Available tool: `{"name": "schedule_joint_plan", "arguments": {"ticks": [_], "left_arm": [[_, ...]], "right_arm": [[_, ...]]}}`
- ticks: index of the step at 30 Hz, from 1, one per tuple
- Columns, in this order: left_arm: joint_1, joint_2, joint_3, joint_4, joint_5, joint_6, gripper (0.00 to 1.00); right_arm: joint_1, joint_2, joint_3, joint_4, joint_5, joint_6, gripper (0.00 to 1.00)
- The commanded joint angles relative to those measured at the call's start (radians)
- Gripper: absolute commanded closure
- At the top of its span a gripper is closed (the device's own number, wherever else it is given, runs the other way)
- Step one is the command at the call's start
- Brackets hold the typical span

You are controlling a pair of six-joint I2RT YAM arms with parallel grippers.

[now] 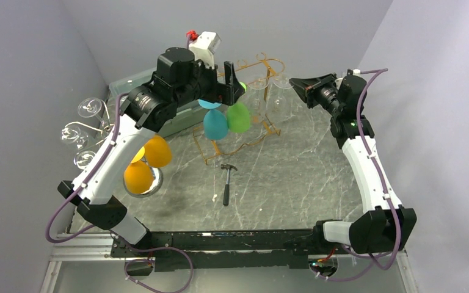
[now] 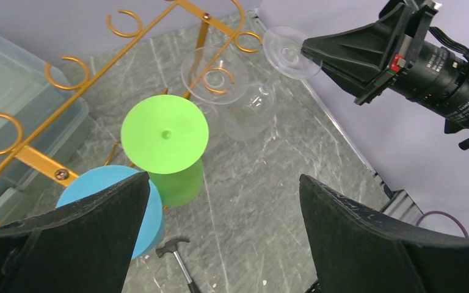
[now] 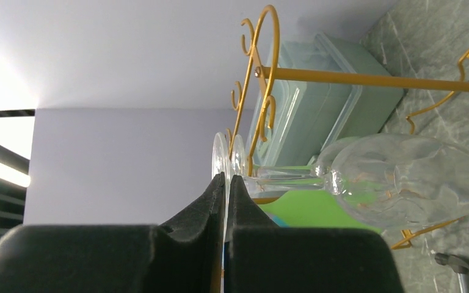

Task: Take the wine glass off the wine glass rack
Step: Pick up the wine glass from the wine rack, then place the wine glass at the center of the board.

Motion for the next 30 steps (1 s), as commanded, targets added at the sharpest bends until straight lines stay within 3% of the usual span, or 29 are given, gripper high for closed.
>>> {"name": "schedule_joint_plan", "arguments": {"ticks": [1, 11, 15, 23, 30], "left_arm": [[0.002, -0.038, -0.029, 0.087, 0.095, 0.021, 0.03], [-0.011, -0.089, -0.163, 0.278, 0.274, 0.068, 0.06], [-0.066, -0.114, -0.244, 0.388, 0.259, 0.117, 0.06], [-0.128, -0.156, -0.506, 0.797, 0.260, 0.145, 0.13], [-0.202, -0.097, -0.601, 1.079, 0.286, 0.193, 0.21]], "right_arm": [[-0.005, -0.055, 0.022, -0.013, 0.030, -0.021, 1.00], [-0.009, -0.140, 0.007, -0.122, 0.063, -0.038, 1.00], [-0.010, -0.189, 0.021, -0.179, 0.068, -0.040, 1.00], [-0.010, -0.278, 0.107, -0.303, 0.042, -0.025, 1.00], [-0.010, -0.330, 0.182, -0.392, 0.029, -0.013, 1.00]]}}
